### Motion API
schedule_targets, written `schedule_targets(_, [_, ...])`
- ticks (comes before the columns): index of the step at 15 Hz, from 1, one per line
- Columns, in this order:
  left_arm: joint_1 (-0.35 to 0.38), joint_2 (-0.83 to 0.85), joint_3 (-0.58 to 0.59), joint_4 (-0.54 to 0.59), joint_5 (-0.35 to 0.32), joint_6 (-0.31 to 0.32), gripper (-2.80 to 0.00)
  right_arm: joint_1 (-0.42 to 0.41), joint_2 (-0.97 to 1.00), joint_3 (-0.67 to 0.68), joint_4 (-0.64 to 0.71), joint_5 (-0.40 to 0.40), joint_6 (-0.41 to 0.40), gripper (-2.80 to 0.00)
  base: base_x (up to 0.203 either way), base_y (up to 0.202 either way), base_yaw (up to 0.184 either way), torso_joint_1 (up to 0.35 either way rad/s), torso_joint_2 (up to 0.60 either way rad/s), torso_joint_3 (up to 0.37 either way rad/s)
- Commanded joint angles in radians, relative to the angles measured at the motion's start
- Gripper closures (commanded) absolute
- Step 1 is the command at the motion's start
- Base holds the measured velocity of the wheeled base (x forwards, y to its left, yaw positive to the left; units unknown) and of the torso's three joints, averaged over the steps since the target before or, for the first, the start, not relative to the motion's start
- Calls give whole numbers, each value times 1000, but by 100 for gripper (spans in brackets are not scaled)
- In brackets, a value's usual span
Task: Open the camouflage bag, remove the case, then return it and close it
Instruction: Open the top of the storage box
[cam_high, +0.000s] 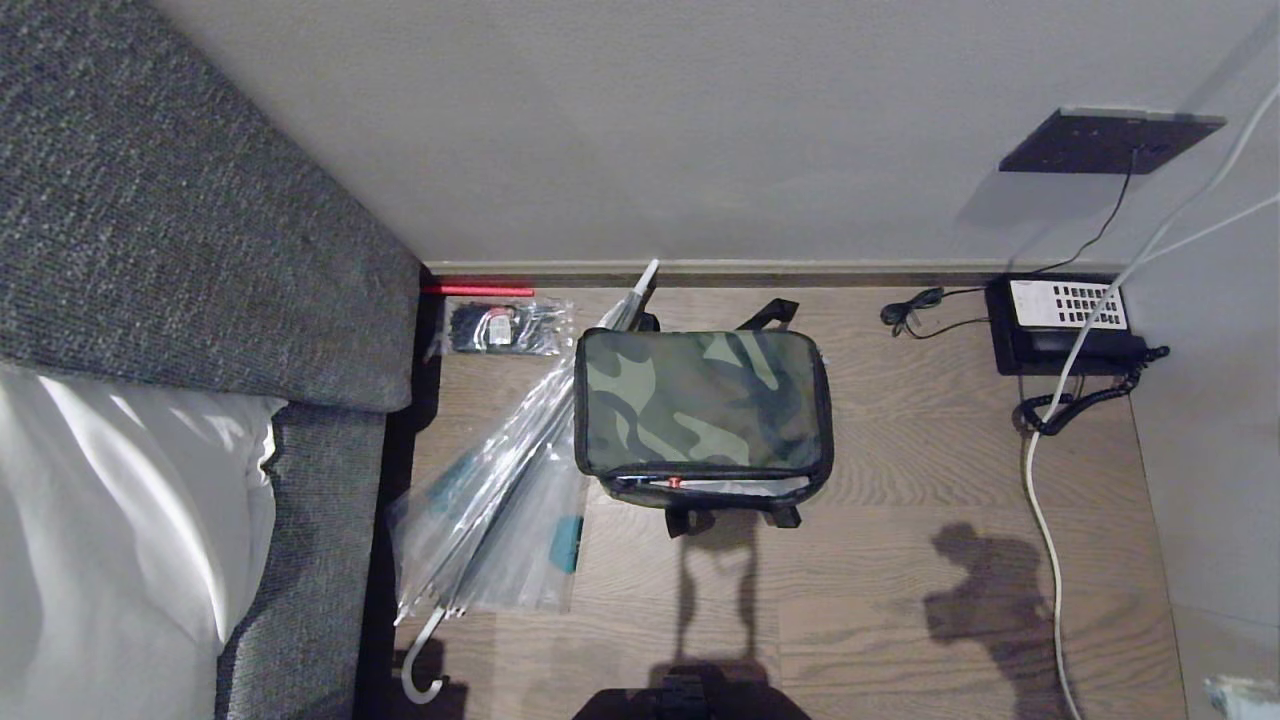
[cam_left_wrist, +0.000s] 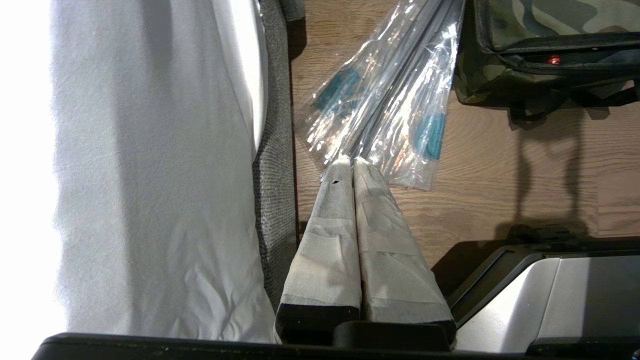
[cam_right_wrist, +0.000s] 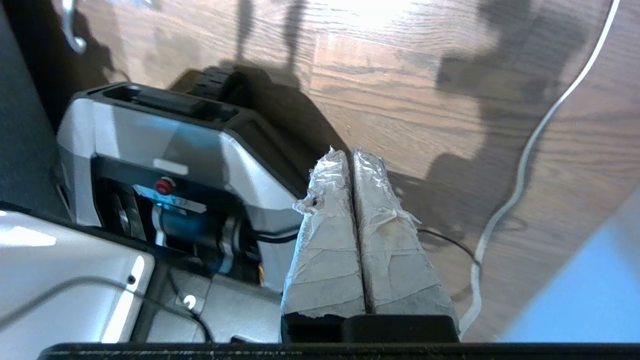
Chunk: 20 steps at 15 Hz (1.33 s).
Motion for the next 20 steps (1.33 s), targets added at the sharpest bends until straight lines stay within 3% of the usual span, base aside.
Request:
schedule_targets(1, [0,1,0,1,1,0,0,11,-278,144,-30,-14,15,0,0,0,0,0,0,0])
schedule_targets(4, [0,1,0,1,1,-1,0,28,-452,368,-344,-175,24,0,0,0,0,0,0,0])
schedule_targets(6, [0,1,0,1,1,-1,0,49,-536,426,-389,-298,56,0,0,0,0,0,0,0])
schedule_targets(12, [0,1,0,1,-1,0,0,82,-666,445,-358,-344,160,0,0,0,0,0,0,0])
schedule_targets(20, [0,1,0,1,1,-1,0,83,-708,443,-362,-346,166,0,0,0,0,0,0,0])
